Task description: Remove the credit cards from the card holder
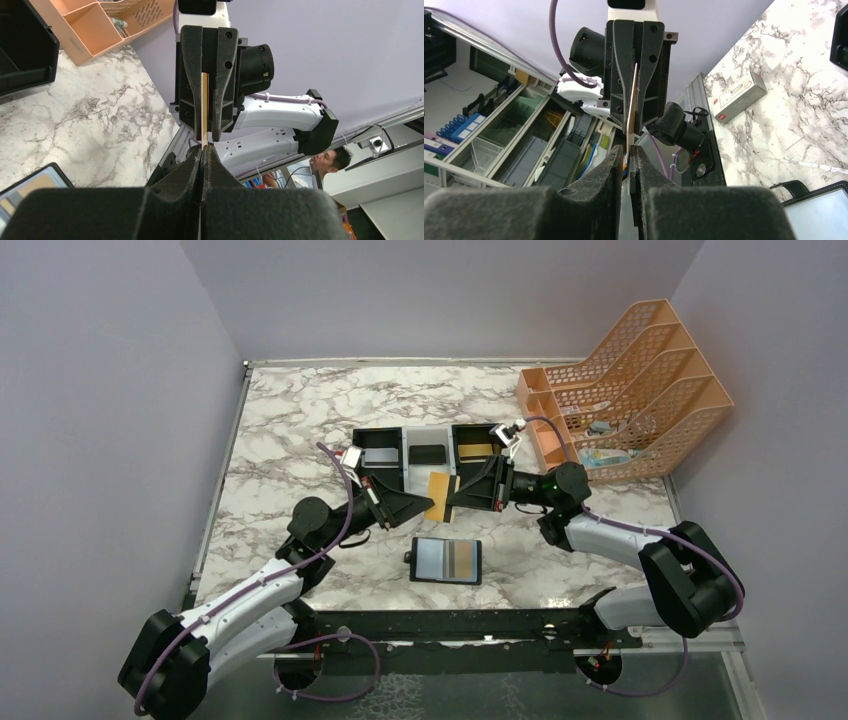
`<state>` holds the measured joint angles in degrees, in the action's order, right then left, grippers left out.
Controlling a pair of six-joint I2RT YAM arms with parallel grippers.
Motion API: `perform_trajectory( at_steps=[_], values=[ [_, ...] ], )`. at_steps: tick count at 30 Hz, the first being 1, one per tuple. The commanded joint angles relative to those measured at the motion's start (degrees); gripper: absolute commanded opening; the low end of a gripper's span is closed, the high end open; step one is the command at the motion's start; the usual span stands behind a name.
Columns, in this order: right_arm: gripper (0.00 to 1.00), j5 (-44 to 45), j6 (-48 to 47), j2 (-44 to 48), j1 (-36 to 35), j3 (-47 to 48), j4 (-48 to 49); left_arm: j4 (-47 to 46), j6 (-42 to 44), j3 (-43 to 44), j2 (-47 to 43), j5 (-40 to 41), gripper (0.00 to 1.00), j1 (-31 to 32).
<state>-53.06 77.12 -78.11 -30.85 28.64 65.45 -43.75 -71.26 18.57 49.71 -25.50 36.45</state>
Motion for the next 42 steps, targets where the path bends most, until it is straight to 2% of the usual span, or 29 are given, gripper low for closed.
perform_trajectory(
  at_steps=[1,5,9,10,13,15,17,18,21,24,27,32,35,42],
  values=[
    [0.12,1.2,-1.5,0.0,-0.5,0.2,0.3,-2.4,0.0,-0.8,0.1,-1.2,0.0,-0.1],
    [0.01,1.5,-1.0,-0.4,-0.5,-0.1,0.7,-2.5,0.1,-1.1,-1.2,-0.1,0.0,-0.1],
    [0.01,1.6,-1.9,-0.2,-0.5,-0.5,-0.1,-2.5,0.0,-1.3,-1.3,-0.2,0.0,-0.2],
    [0.01,1.6,-2.9,0.2,-0.5,-0.3,-1.4,-2.5,-0.1,-1.4,-1.1,-0.1,0.06,-0.2],
    [0.01,3.8,-8.3,2.9,-0.5,0.6,-10.8,-2.3,-0.4,-1.8,-1.3,0.1,0.43,-0.2],
    [0.01,6.8,-14.0,5.9,-0.4,1.9,-20.2,-1.4,-0.1,-2.1,-1.8,0.3,0.62,-0.2],
    [0.01,10.7,-20.2,8.5,-0.4,3.9,-30.2,0.8,0.6,-2.1,-2.4,0.8,0.75,-0.2],
    [0.01,12.6,-22.7,9.6,-0.3,4.8,-34.2,2.2,1.1,-2.1,-2.8,1.1,0.85,-0.2],
    [0.01,17.5,-29.4,11.6,0.9,7.4,-44.4,7.6,2.6,-1.8,-4.3,2.5,0.98,-0.2],
    [0.01,22.6,-35.0,12.6,2.9,9.4,-52.1,15.1,5.2,-0.5,-5.6,4.1,0.99,-0.2],
    [0.01,31.6,-41.1,13.3,3.2,11.7,-59.4,23.8,9.0,1.9,-6.7,6.2,0.99,-0.2],
    [0.01,43.1,-51.9,10.9,3.2,16.3,-66.0,39.3,16.1,7.7,-7.7,11.4,0.99,-0.2],
    [0.01,46.2,-57.5,8.0,3.2,18.8,-67.2,43.1,18.4,9.3,-8.5,13.5,0.99,-0.2],
    [0.01,46.1,-68.0,1.3,3.1,23.4,-66.6,45.5,21.4,10.4,-7.6,12.7,0.99,-0.2]
  ],
)
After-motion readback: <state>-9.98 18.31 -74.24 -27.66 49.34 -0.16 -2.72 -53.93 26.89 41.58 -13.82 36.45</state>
